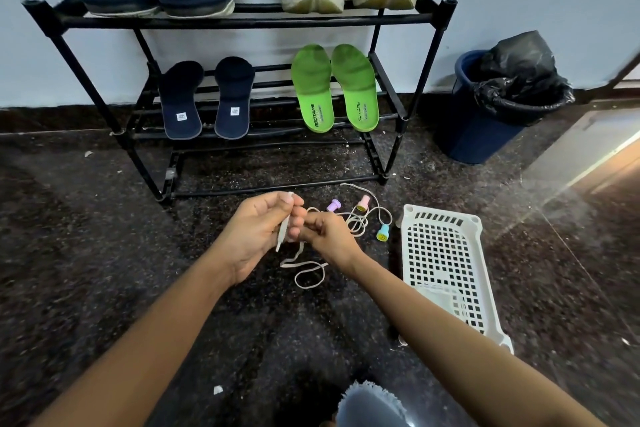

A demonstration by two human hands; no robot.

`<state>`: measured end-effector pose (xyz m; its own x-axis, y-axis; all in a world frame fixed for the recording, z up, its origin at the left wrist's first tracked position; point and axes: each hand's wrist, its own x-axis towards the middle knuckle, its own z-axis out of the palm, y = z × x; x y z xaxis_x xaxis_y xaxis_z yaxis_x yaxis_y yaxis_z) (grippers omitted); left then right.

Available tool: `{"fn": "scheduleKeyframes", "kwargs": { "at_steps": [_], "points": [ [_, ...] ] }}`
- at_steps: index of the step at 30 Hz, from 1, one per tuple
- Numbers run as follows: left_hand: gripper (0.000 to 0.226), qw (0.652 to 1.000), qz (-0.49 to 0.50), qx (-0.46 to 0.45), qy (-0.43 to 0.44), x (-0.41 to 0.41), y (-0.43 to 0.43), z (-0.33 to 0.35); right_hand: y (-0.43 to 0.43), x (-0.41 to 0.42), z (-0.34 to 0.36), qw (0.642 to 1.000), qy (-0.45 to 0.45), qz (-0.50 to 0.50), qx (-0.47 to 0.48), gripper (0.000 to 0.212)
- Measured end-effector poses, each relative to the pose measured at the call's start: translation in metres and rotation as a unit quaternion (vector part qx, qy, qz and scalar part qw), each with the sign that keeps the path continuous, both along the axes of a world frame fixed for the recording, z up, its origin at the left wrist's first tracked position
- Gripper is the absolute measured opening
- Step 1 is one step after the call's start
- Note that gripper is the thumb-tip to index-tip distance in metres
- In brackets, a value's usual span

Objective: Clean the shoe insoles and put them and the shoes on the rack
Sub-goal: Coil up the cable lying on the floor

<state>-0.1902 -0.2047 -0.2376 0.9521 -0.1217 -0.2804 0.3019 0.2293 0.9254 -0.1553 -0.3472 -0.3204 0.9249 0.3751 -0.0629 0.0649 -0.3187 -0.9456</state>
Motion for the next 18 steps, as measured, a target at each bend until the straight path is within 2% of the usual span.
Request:
{"fn": "scheduleKeyframes", "kwargs": {
  "at_steps": [3, 6, 12, 18],
  "points": [
    [0.013, 0.998, 0.045, -0.042, 0.000, 0.003, 0.003, -0.002, 0.003, -0.013, 0.005, 0.991, 0.092, 0.036, 0.086, 0.021],
    [0.013, 0.997, 0.065, -0.034, -0.012, 0.007, 0.008, -0.006, 0.003, -0.026, 0.010, 0.973, 0.159, 0.080, 0.147, 0.017],
    [0.014, 0.996, 0.080, 0.032, -0.036, 0.012, 0.020, -0.020, -0.005, -0.044, 0.036, 0.964, 0.178, 0.134, 0.144, 0.014],
    [0.016, 0.995, 0.031, 0.079, -0.048, 0.010, 0.025, -0.026, -0.010, -0.043, 0.081, 0.959, 0.211, 0.087, 0.166, 0.018]
  ]
}}
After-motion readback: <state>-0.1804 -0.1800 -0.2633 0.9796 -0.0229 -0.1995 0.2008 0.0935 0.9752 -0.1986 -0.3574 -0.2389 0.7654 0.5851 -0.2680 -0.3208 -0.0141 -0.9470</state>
